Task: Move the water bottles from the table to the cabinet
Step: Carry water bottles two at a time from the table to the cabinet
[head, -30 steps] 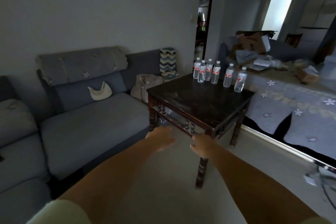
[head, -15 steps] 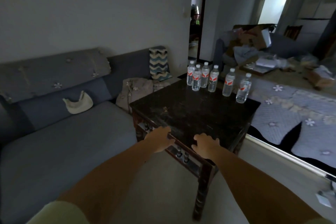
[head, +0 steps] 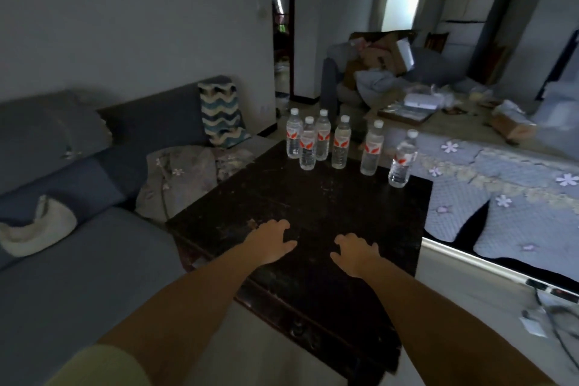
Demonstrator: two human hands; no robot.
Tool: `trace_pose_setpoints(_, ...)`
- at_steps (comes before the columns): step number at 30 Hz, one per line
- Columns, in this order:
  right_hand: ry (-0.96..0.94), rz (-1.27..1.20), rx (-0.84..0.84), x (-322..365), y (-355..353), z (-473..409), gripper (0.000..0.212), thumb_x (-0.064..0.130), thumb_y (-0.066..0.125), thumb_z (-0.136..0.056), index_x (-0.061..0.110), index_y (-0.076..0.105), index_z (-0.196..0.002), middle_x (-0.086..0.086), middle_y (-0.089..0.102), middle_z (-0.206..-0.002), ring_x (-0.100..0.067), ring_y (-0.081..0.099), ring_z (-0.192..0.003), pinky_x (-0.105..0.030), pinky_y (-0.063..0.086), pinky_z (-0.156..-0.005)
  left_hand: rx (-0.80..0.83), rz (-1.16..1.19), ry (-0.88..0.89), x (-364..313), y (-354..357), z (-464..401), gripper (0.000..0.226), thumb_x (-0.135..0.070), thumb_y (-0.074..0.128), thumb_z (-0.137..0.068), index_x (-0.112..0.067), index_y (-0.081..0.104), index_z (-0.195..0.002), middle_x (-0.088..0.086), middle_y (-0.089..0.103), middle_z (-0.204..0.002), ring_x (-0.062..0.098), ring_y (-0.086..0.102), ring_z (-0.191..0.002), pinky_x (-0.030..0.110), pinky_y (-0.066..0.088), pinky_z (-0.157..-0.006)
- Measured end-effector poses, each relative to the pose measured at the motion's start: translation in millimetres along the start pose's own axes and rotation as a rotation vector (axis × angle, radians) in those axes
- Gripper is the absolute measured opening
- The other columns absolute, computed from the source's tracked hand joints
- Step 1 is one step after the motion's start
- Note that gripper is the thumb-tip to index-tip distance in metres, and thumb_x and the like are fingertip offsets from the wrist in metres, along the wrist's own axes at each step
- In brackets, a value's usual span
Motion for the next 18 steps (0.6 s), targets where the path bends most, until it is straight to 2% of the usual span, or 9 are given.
trace_pose_setpoints(3,0.083,-0.046,0.017,-2,-14,-42,0.050,0.042,0.038,-0.101,0.021,0.033,-0.147,-0.008,0.035,-0.148,-0.030,0.039,-0.134,-0.056,0.024,-0.113,-0.001,0.010,0.029,15,-14,-61,0.059,-0.054,0.053,-0.089,-0.023,0.040,-0.138,0.005,0.048,-0.133,0.024,0.053,-0.115,0.036,0.046,-0.093)
trace_pose_setpoints(9,0.221,-0.172,-0.030,-18,-29,-97,0.045,0.041,0.039,-0.102,0.020,0.040,-0.142,-0.007,0.042,-0.143,-0.027,0.046,-0.128,-0.049,0.033,-0.110,0.018,0.119,0.065,40,-25,-152,0.059,-0.052,0.054,-0.090,-0.020,0.041,-0.138,0.005,0.049,-0.131,0.021,0.054,-0.112,0.026,0.041,-0.083)
trace_pose_setpoints(18,0.373,-0.338,-0.125,-71,-43,-160,0.042,0.036,0.043,-0.101,0.015,0.044,-0.138,-0.010,0.047,-0.137,-0.030,0.051,-0.122,-0.046,0.041,-0.104,0.071,0.191,0.062,43,-15,-234,0.058,-0.044,0.056,-0.092,-0.017,0.039,-0.141,0.008,0.049,-0.135,0.023,0.054,-0.117,0.034,0.047,-0.096)
Point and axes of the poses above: each hand's wrist, its own z-axis away from the middle knuckle, its own y-axis out of the palm, x = y × z, the point moved 6 cm from there along -z, towards the middle knuckle
